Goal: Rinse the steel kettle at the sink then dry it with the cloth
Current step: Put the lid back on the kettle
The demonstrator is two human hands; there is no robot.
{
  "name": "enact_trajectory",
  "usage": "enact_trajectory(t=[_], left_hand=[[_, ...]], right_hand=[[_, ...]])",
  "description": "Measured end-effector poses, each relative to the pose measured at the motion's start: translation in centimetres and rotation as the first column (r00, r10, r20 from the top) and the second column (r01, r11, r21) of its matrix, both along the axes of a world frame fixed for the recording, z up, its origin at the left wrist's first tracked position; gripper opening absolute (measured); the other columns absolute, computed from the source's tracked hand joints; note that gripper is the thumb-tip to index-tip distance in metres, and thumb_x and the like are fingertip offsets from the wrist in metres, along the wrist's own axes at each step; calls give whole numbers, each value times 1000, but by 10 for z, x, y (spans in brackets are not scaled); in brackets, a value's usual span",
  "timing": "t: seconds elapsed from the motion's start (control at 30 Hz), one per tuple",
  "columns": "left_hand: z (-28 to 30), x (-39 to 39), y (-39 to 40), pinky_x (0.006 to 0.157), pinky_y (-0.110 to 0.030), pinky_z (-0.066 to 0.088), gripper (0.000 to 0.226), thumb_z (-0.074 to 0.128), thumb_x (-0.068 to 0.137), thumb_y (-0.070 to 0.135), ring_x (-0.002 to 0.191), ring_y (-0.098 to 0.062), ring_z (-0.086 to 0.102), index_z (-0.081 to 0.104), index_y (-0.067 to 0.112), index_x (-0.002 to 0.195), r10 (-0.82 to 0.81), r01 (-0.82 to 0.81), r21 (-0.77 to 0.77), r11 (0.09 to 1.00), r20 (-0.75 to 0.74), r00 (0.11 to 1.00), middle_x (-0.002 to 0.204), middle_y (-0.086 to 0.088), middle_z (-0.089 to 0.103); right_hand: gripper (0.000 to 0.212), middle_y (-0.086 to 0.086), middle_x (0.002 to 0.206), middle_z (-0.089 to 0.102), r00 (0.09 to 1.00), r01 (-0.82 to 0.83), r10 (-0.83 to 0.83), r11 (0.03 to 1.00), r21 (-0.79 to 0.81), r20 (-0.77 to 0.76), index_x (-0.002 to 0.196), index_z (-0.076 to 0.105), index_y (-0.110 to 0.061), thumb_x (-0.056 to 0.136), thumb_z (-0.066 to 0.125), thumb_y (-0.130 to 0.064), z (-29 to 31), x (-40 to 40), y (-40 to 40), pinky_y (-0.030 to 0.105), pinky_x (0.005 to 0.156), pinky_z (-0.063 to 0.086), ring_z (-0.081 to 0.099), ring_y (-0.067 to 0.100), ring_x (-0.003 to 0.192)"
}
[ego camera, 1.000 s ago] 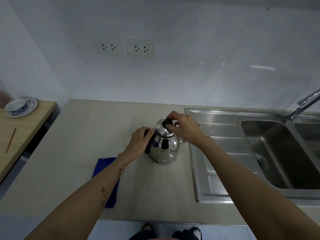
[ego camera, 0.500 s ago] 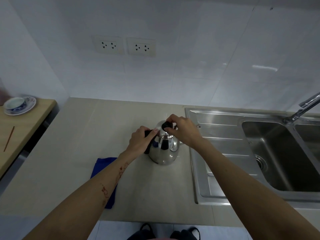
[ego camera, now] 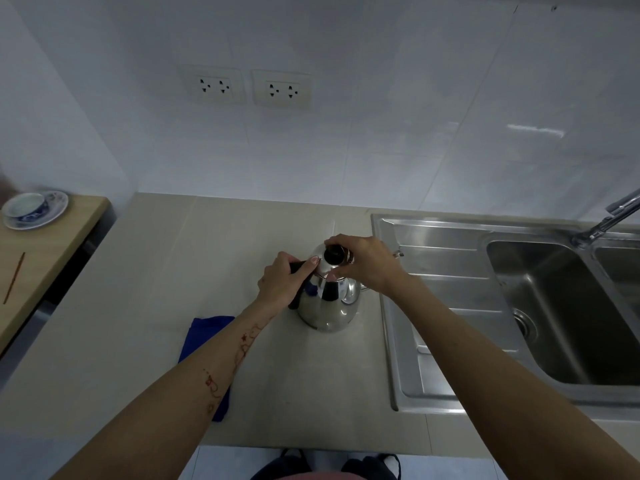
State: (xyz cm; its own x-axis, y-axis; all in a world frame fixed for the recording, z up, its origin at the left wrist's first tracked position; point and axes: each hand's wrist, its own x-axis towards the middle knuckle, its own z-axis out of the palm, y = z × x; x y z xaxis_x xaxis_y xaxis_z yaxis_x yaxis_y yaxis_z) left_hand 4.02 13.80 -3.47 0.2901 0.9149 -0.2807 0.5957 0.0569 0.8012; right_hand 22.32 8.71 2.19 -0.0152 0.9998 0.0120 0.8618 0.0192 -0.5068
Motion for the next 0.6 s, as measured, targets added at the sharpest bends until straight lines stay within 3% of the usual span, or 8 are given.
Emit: enact_trajectory(t=[0.33,0.47,0.6], left_hand=[[2,2,2,98,-48,48,75,53,65,80,104,-22,62,54,17,107,17,-15,-50,999,42,999,107,-2,66],[1,1,4,98,-47,50,85,50,54,89,106,-22,62,55,21,105,39,-33,-87,996,76,996,109,-2,66],[-1,2,6,97,-47,51,84,51,52,89,105,-22,62,56,22,102,64,-57,-85,995,87,994,108,-3,66]], right_hand=[[59,-3,116,71,1000,-16,16,998,53,15,124,60,-22,71,81,-40,-8,4,0,31,86,47,66,22,103],[44,-2,111,73,1000,-9,10,998,63,-11,120,65,-22,81,73,-40,-7,7,5,32,83,50,66,22,93],[32,1,96,75,1000,-24,24,999,32,-8,115,66,-20,87,67,-35,-5,8,10,24,71,39,66,21,84]])
